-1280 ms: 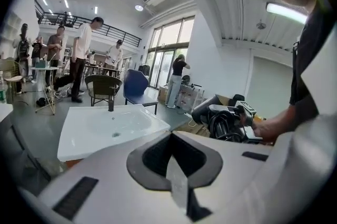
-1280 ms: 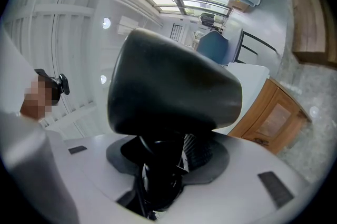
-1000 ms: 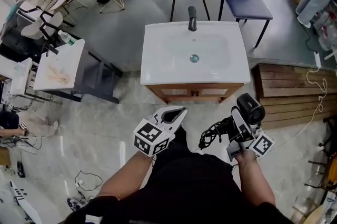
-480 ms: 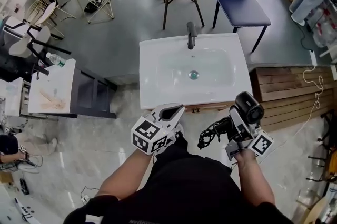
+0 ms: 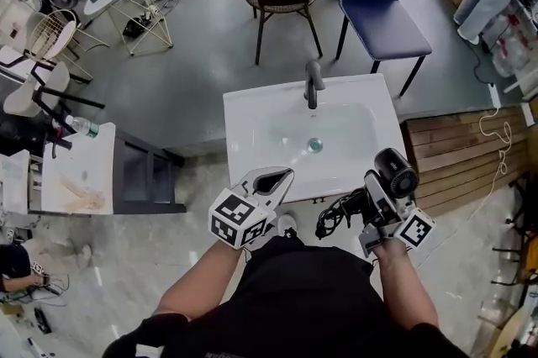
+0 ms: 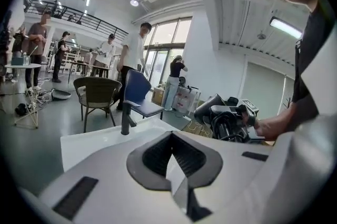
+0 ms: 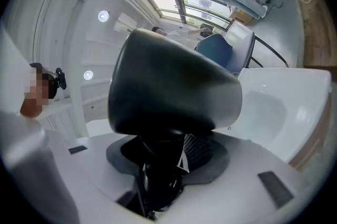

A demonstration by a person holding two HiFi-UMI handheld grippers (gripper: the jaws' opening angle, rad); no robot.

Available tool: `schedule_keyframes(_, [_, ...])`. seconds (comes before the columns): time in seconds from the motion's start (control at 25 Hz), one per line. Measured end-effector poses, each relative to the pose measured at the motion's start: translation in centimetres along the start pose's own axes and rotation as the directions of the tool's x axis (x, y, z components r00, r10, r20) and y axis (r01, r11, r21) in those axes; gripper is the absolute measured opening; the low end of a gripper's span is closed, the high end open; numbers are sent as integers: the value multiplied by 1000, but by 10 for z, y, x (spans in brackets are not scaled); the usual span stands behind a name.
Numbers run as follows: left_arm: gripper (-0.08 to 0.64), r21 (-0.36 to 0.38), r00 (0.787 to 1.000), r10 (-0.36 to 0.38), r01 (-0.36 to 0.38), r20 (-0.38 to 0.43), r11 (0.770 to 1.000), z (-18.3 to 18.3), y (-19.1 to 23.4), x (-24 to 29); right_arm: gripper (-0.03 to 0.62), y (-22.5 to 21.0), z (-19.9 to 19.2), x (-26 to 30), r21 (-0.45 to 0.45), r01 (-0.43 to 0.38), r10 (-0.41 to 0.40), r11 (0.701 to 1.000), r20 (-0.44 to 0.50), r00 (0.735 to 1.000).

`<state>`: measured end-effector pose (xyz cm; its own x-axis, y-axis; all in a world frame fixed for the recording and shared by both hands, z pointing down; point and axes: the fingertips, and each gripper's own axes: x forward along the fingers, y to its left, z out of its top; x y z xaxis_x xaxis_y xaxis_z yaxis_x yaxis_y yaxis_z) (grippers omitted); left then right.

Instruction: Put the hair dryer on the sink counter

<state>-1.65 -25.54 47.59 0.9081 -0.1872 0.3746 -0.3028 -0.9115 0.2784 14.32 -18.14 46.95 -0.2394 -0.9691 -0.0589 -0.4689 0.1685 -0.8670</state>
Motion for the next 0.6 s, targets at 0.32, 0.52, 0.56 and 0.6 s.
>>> schedule_keyframes(0.32, [0, 3, 999, -33, 33, 8, 999, 8, 30, 10, 163, -12, 9, 25, -67, 86, -86, 994, -6, 996])
schedule_keyframes(0.52, [0, 0, 999, -47, 47, -6, 999, 7, 31, 17, 163, -27, 26, 25, -147, 165, -172, 975, -35, 984])
schedule_keyframes(0.56, [0, -2, 999, -44, 44, -6, 999, 7, 33, 20, 163, -31, 30, 26, -168, 181, -191, 969, -46, 981])
schedule_keyframes(0.6, [0, -5, 999, -41, 41, -6, 999, 8, 34, 22, 163, -36, 34, 26, -191, 193, -207, 963, -57, 977])
